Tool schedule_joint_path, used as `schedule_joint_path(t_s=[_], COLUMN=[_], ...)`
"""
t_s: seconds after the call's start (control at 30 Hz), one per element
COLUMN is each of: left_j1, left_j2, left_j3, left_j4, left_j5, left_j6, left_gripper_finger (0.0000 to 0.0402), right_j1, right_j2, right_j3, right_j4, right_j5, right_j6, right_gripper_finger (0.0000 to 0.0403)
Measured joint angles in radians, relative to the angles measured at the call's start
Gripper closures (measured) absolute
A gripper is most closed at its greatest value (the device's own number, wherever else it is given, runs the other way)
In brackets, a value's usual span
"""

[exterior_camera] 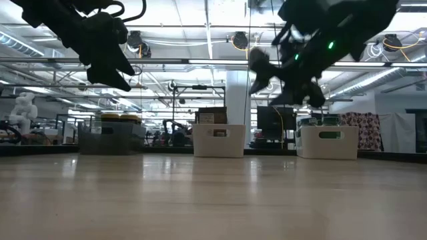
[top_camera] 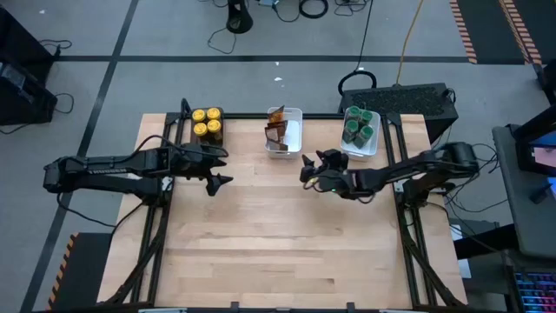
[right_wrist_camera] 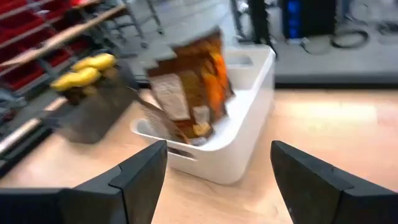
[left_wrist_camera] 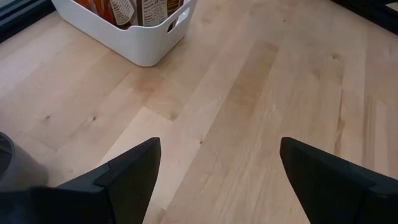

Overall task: Sort spices by type
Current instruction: Adjust the right white bin to align with the other bins

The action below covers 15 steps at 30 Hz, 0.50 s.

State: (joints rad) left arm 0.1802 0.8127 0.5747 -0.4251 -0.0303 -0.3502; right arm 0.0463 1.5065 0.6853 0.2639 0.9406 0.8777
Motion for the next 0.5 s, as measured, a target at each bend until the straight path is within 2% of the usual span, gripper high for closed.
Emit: schedule_joint_path(t_s=[0.2, 0.3, 0.4, 0.5], left_j1=[0.000, 0.000, 0.000, 0.000], left_j2=[0.000, 0.000, 0.000, 0.000], left_j3=[0.000, 0.000, 0.000, 0.000], left_j4=[-0.001, -0.002, -0.004, -0.003], left_j5=[0.009, 0.021, 0.027, 0.027], left_j6=[-0.007, -0.008, -0.009, -0.009], left_gripper_finger=[0.0068, 0.0068, 0.0068, 0.0068], right_j1=[-0.028, -0.032, -0.031, -0.034], right_j2=[0.132, 0.173, 0.210, 0.241], right_j3=[0.011, 0.011, 0.011, 0.011], right_j4=[-0.043, -0.049, -0.074, -0.113], right_j5=[-0.036, -0.084, -0.102, -0.104], right_j6=[0.243, 0.292, 0.332, 0.393], right_gripper_finger=[0.0136, 0.0148, 0.0181, 0.0238])
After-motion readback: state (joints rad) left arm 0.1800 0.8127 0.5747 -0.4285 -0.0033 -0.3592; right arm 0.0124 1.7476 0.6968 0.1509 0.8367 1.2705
